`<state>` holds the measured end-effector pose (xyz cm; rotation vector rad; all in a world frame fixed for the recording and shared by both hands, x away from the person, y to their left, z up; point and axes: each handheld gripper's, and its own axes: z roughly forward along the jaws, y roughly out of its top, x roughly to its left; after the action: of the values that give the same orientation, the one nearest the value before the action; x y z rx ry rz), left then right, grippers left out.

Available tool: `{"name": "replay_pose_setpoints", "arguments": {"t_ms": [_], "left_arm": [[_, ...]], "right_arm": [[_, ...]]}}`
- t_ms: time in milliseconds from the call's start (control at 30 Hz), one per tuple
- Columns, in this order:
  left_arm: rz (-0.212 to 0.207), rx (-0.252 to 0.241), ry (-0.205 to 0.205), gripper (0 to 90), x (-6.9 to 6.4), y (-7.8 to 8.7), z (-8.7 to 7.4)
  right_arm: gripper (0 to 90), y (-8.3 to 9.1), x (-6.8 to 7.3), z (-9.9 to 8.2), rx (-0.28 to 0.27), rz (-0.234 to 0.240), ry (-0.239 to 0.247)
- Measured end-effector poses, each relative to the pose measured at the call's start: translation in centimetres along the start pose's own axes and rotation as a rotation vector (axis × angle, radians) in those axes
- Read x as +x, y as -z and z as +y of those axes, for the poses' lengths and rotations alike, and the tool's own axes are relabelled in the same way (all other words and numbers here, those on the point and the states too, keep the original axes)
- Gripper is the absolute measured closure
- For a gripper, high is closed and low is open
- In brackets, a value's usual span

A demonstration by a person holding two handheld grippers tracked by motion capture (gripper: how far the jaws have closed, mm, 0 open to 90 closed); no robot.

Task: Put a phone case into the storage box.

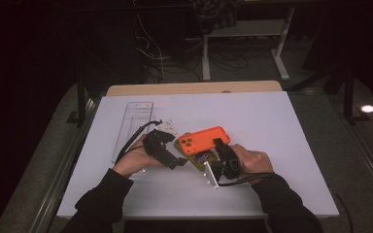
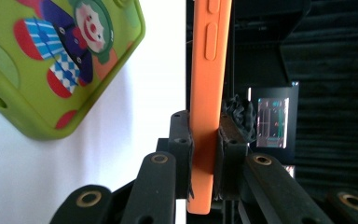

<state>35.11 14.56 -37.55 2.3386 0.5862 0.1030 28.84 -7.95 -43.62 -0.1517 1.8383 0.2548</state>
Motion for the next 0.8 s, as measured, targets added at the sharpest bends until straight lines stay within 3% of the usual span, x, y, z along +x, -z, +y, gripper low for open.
{"name": "replay_pose_setpoints", "arguments": {"t_ms": [67,100,133,167,300,367,467,533,633,733,767,800], "left_arm": [[0.003,0.016,-0.019,0.0,0.2,0.0,0.0],[0.003,0.012,-0.001,0.0,0.0,-0.1,-0.1],[0.007,0.032,-0.039,0.0,0.3,0.0,0.0],[0.008,0.013,-0.013,0.0,0.1,-0.1,-0.1],[0.015,0.022,-0.028,0.0,0.2,-0.1,-0.1],[0.017,0.026,-0.039,0.0,0.2,-0.1,-0.1],[0.023,0.024,-0.044,0.0,0.1,-0.2,-0.1],[0.022,0.022,-0.030,0.0,0.0,-0.2,-0.2],[0.023,0.008,-0.019,0.0,0.0,-0.3,-0.2],[0.024,-0.003,-0.013,0.0,0.1,-0.2,-0.2],[0.024,-0.004,-0.025,0.0,0.2,-0.2,-0.2],[0.026,-0.005,-0.026,0.0,0.2,-0.2,-0.2]], "right_arm": [[78.0,0.0,-0.2,-0.2,0.000,-0.005,-0.030],[78.0,0.0,-0.2,-0.3,0.000,-0.005,-0.042],[78.0,-0.1,-0.4,-0.3,0.003,0.002,-0.054],[78.0,-0.1,-0.5,-0.4,0.003,0.013,-0.065],[78.0,-0.3,-0.7,-0.6,-0.019,0.037,-0.106],[78.0,-0.1,-0.8,-0.6,-0.005,0.054,-0.183],[78.0,-0.2,-1.1,-0.7,0.002,0.087,-0.230],[78.0,-0.3,-1.2,-0.8,-0.007,0.105,-0.239],[78.0,-0.3,-1.6,-0.9,-0.008,0.138,-0.294],[78.0,-0.3,-2.0,-0.9,-0.005,0.169,-0.377],[78.0,-0.3,-2.1,-1.0,-0.016,0.176,-0.380],[78.0,-0.3,-2.2,-1.0,-0.013,0.186,-0.433]]}}
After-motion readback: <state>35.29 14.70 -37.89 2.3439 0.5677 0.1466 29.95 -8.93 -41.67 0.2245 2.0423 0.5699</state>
